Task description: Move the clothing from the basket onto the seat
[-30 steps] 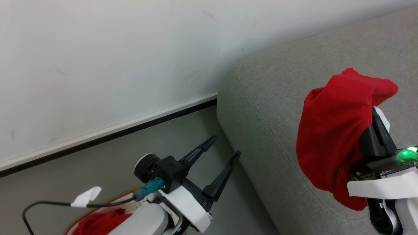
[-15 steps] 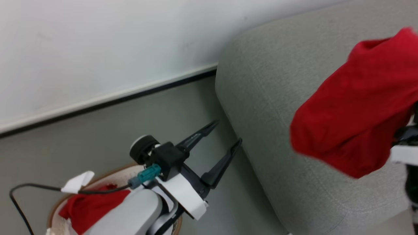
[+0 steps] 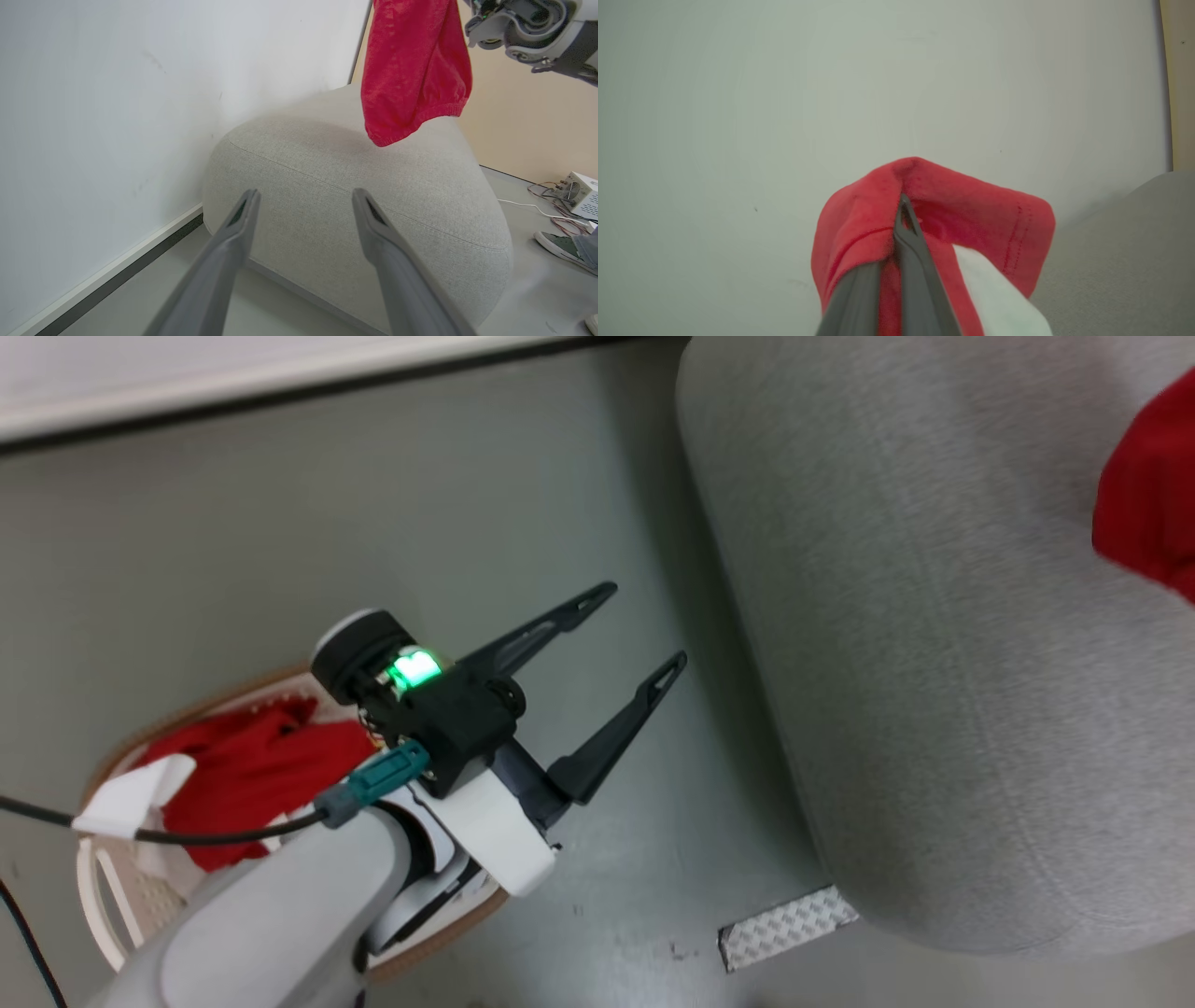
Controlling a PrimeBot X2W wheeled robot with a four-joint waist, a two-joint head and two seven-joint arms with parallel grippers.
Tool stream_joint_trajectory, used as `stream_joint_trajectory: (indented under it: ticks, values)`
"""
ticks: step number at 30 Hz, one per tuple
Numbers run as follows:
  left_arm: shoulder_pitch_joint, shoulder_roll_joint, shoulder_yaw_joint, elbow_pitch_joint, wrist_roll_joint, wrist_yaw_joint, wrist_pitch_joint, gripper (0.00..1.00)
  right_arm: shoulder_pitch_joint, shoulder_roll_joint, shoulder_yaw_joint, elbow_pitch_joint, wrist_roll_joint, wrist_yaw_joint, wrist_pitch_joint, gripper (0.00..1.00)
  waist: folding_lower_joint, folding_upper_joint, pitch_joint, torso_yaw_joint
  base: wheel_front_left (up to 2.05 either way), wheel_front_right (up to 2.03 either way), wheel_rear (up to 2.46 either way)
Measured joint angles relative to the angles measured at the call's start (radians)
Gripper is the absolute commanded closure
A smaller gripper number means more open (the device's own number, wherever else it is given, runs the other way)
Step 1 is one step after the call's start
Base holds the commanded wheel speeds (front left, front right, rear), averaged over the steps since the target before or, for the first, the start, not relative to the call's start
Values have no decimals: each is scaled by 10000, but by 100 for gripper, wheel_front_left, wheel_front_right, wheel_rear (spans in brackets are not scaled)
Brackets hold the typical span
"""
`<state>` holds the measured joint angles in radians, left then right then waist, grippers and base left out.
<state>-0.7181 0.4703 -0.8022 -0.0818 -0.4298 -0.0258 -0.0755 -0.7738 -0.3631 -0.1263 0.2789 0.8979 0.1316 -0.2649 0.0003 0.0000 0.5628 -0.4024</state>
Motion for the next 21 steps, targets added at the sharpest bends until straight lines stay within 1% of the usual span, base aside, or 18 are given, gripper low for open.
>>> stream_joint_trajectory:
  ticks: [4, 7, 9, 11, 14, 17, 18, 19, 20, 21]
  values:
    - [-254, 119, 65, -230, 73, -2, 123, 0, -1107, -587, 209, 1104, -236, 0, 4, 100, 1, 0, 790, 221, 0, 0, 0]
    - [-387, 27, 73, -242, 98, 2, 36, 0, -1645, -1068, 579, 2265, -604, 2, 77, 100, 1, 0, 1207, 488, 0, 0, 0]
    - [-419, -63, 90, -192, 98, 15, -71, 0, -1819, -1329, 926, 3047, -1099, 2, 199, 100, 0, 0, 1354, 739, 0, 0, 0]
    - [-414, -138, 90, -52, 98, 46, -238, 0, -1892, -1760, 1425, 3917, -2069, 2, 418, 100, 0, 0, 1437, 984, 0, 0, 0]
    - [-391, -238, 113, 186, 79, 59, -523, 0, -1920, -1812, 1802, 5200, -2347, 2, 1078, 100, -1, 0, 1432, 1299, 0, 0, 0]
    - [-327, -320, 132, 407, 35, 94, -759, 0, -1936, -1831, 2280, 5954, -2464, 2, 1825, 100, -1, 0, 1279, 1513, 0, 0, 0]
    - [-320, -332, 155, 454, 8, 104, -807, 0, -1938, -1864, 2424, 6128, -2458, 2, 2111, 94, -2, 0, 1210, 1565, 0, 0, 0]
    - [-315, -347, 169, 497, -33, 105, -857, 0, -1937, -1900, 2569, 6259, -2393, 2, 2395, 82, -2, 0, 1137, 1611, 0, 0, 0]
    - [-305, -353, 174, 546, -46, 127, -894, 0, -1936, -1914, 2677, 6328, -2299, 2, 2554, 75, -2, 0, 1065, 1646, 0, 0, 0]
    - [-287, -362, 178, 589, -54, 132, -941, 0, -1936, -1942, 2803, 6383, -2255, 2, 2700, 58, -2, 0, 989, 1676, 0, 0, 0]
